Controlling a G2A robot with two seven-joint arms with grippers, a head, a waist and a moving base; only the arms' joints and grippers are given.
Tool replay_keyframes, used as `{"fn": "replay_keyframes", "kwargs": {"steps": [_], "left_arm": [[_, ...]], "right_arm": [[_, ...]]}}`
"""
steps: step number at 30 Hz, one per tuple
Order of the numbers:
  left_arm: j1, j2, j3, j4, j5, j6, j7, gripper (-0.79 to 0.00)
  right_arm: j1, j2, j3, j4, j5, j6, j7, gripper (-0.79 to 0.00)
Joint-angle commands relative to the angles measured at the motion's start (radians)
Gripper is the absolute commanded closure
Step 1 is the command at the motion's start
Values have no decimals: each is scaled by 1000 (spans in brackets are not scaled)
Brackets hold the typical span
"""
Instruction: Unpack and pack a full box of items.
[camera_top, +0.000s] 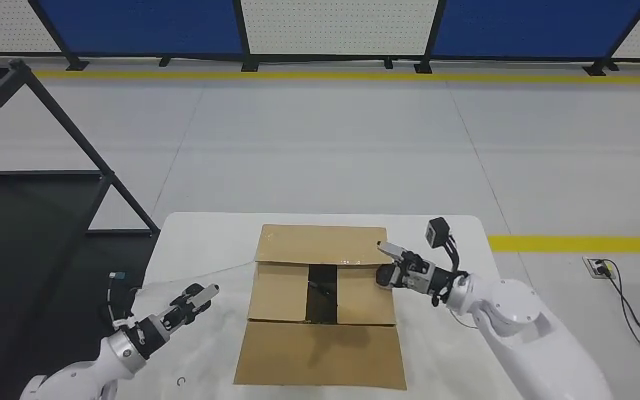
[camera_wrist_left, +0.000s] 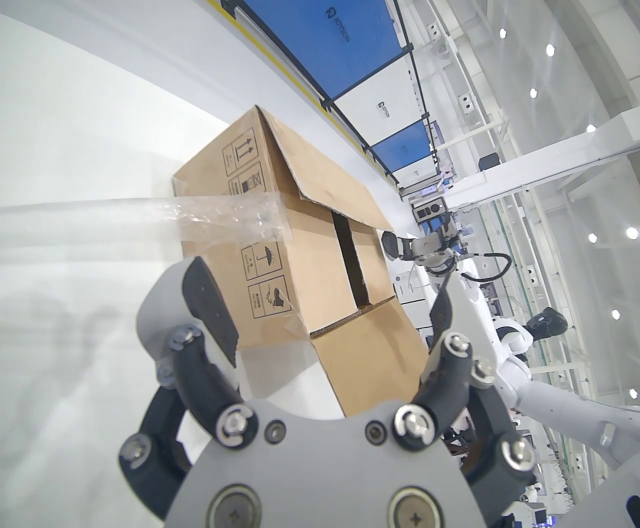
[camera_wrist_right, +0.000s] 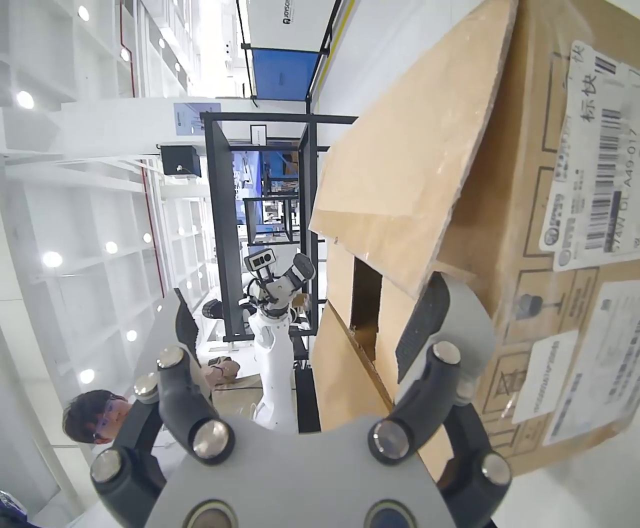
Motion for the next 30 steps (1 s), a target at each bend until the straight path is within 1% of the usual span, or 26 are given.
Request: {"fn": "replay_keyframes", "kwargs": {"steps": [1, 4, 7, 11, 12, 14, 28, 30], "left_arm": [[0, 0, 0, 0, 0, 0, 0, -785], [0, 0, 0, 0, 0, 0, 0, -785], [0, 0, 0, 0, 0, 0, 0, -785], [0, 0, 0, 0, 0, 0, 0, -785], [0, 0, 0, 0, 0, 0, 0, -785], [0, 0, 0, 0, 0, 0, 0, -785], [0, 0, 0, 0, 0, 0, 0, -785], [0, 0, 0, 0, 0, 0, 0, -785]], "right_arm": [[6, -9, -7, 3, 13, -22, -46, -785], [14, -21, -8, 5, 51, -61, -80, -785], [36, -32, -13, 7, 75, -69, -99, -785], [82, -54, -46, 6, 32, -70, -222, -785], [97, -62, -58, 15, 20, -62, -262, -785], [138, -77, -91, 37, -2, -28, -289, -785], [138, -77, -91, 37, -2, -28, -289, -785], [138, -84, -92, 49, 21, -18, -332, -785]]}}
